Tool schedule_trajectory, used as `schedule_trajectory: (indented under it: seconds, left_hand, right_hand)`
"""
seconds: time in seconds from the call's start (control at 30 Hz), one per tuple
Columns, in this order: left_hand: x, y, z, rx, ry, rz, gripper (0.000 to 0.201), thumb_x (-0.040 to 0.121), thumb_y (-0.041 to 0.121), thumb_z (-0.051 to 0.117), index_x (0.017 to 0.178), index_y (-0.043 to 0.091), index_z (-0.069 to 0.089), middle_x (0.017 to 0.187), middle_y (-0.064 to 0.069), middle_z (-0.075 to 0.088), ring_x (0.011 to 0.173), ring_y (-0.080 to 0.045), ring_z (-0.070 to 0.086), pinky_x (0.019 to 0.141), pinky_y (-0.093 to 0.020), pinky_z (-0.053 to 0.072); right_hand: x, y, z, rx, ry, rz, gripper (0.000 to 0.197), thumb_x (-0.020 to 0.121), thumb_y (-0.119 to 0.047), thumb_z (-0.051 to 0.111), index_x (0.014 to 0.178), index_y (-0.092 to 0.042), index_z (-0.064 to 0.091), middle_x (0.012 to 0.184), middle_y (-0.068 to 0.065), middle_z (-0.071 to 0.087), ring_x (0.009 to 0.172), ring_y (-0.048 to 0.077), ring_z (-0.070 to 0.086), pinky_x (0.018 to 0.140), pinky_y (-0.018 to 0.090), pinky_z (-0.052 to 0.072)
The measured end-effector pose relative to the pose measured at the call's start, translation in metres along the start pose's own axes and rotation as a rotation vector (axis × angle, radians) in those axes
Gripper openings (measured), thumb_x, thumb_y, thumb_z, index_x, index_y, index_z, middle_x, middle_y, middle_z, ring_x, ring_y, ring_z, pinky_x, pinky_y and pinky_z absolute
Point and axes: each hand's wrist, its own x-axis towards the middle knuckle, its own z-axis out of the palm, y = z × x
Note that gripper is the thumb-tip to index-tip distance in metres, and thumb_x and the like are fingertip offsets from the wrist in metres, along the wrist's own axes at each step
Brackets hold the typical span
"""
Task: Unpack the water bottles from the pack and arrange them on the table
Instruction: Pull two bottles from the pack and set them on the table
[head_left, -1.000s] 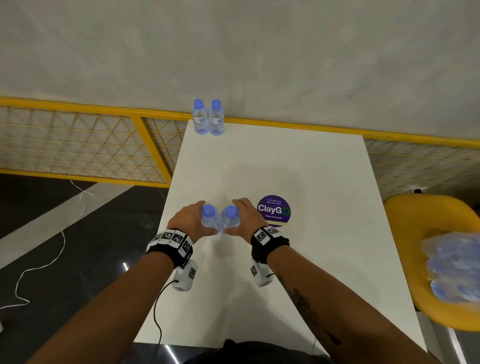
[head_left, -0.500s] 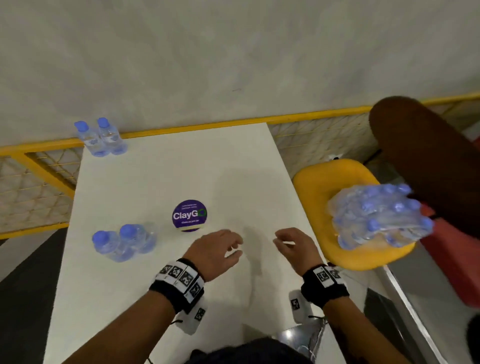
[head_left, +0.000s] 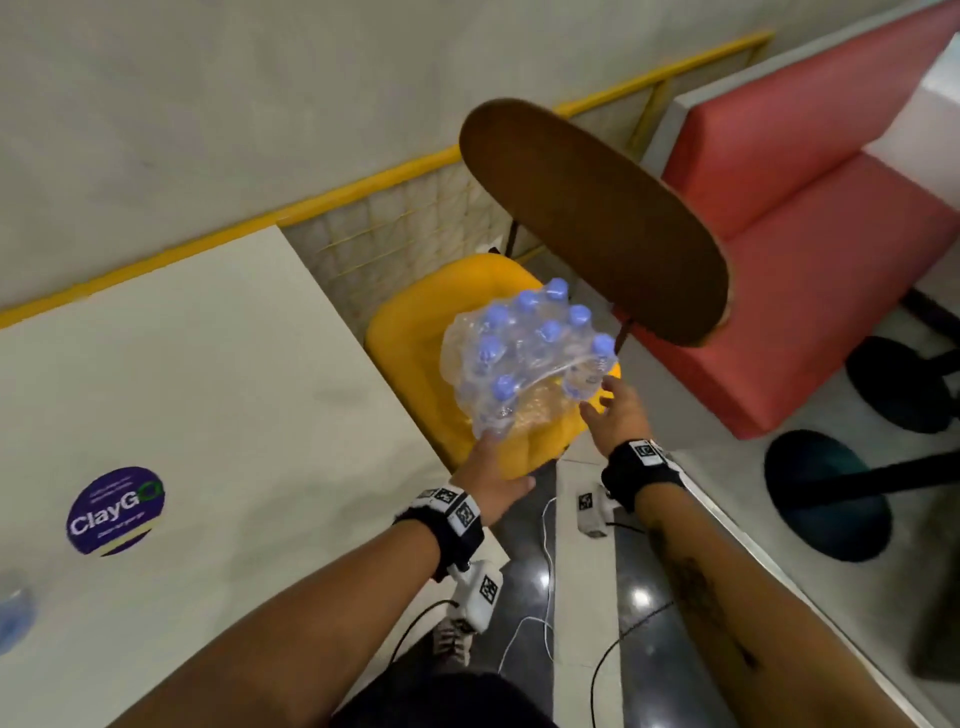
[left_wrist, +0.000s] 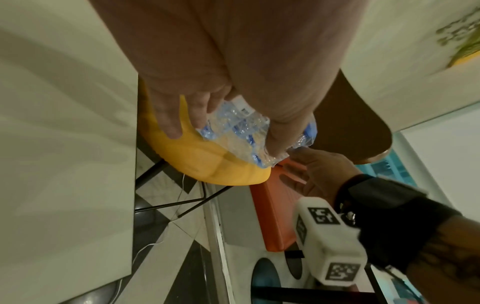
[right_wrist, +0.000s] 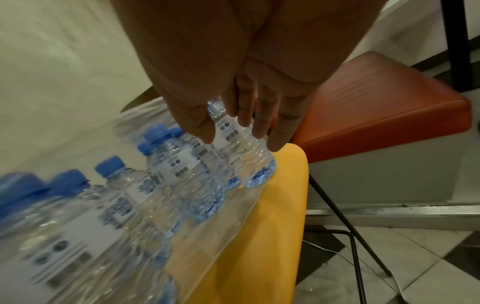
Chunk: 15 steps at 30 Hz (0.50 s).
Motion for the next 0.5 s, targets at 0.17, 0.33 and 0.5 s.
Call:
schedule_trajectory:
  seconds: [0.17,0.33,0.5]
  left_hand:
    - [0.02,0.009,0.019,-0.003,0.175,-0.139,0.096,0.087,0.033,0.072,0.159,0.015,0.01,0.158,-0.006,0.034,0.136,-0.03,0.048,0.101,-0.032,0.042]
    - [0.037,0.016,0.025,-0.102,0.425,-0.25,0.043,0.087,0.035,0.064,0.116,0.005,0.057,0.105,-0.012,0.063,0.089,-0.03,0.063,0.074,-0.034,0.048]
    - [0.043,0.046,0.04,-0.346,0.36,-0.354,0.053,0.091,0.038,0.058,0.133,0.006,0.051,0.129,-0.009,0.06,0.114,-0.032,0.059,0.094,-0.035,0.046]
  right_hand:
    - [0.035,0.016,0.003,0.057,0.019,0.024,0.065,0.085,-0.031,0.072,0.142,-0.023,0.042,0.138,-0.001,0.054,0.117,0.02,0.06,0.094,0.045,0.053]
    - [0.049,0.02,0.003,0.106,-0.011,0.027,0.062,0.081,-0.039,0.073,0.137,-0.032,0.048,0.13,-0.008,0.059,0.111,0.017,0.061,0.088,0.039,0.054]
    - [0.049,0.019,0.003,0.137,-0.035,-0.002,0.06,0.08,-0.037,0.074,0.134,-0.04,0.048,0.128,-0.01,0.06,0.111,0.012,0.058,0.082,0.032,0.05]
